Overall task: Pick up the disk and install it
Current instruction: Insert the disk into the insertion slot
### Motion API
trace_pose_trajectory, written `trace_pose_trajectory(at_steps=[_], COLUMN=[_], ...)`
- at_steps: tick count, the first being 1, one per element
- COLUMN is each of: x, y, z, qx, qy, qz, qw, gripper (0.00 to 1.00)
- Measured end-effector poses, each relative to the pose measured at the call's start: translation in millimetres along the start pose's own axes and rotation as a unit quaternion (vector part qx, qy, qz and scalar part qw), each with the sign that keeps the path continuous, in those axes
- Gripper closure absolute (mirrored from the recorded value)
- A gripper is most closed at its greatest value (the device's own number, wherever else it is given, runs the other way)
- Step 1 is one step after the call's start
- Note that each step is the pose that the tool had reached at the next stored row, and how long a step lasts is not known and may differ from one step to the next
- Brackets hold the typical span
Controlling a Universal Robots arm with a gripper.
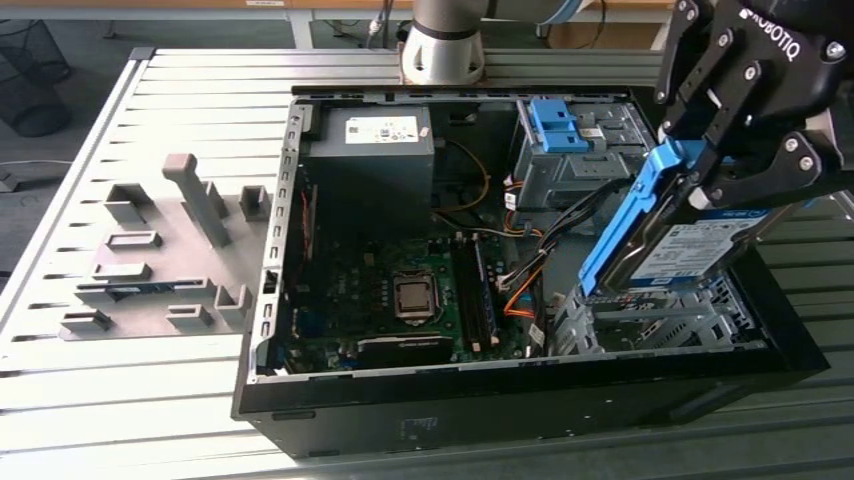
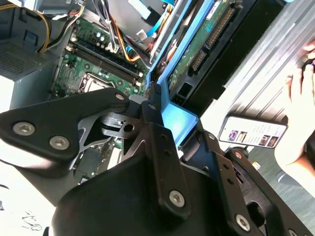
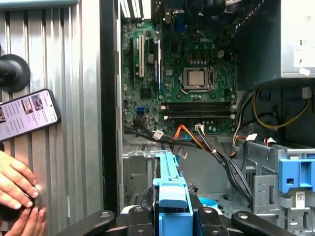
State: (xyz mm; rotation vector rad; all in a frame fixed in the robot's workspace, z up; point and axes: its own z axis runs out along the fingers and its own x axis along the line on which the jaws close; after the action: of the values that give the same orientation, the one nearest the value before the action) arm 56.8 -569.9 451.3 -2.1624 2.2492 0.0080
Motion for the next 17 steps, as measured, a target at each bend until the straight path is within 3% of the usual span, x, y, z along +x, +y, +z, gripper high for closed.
trace_pose_trajectory(at_steps=[17], x=[-0.2], y=[-7.4], z=[11.2], qx=[0.0001], qy=[0.0000], qz=[0.001], qw=[1.0000], gripper=[0.63])
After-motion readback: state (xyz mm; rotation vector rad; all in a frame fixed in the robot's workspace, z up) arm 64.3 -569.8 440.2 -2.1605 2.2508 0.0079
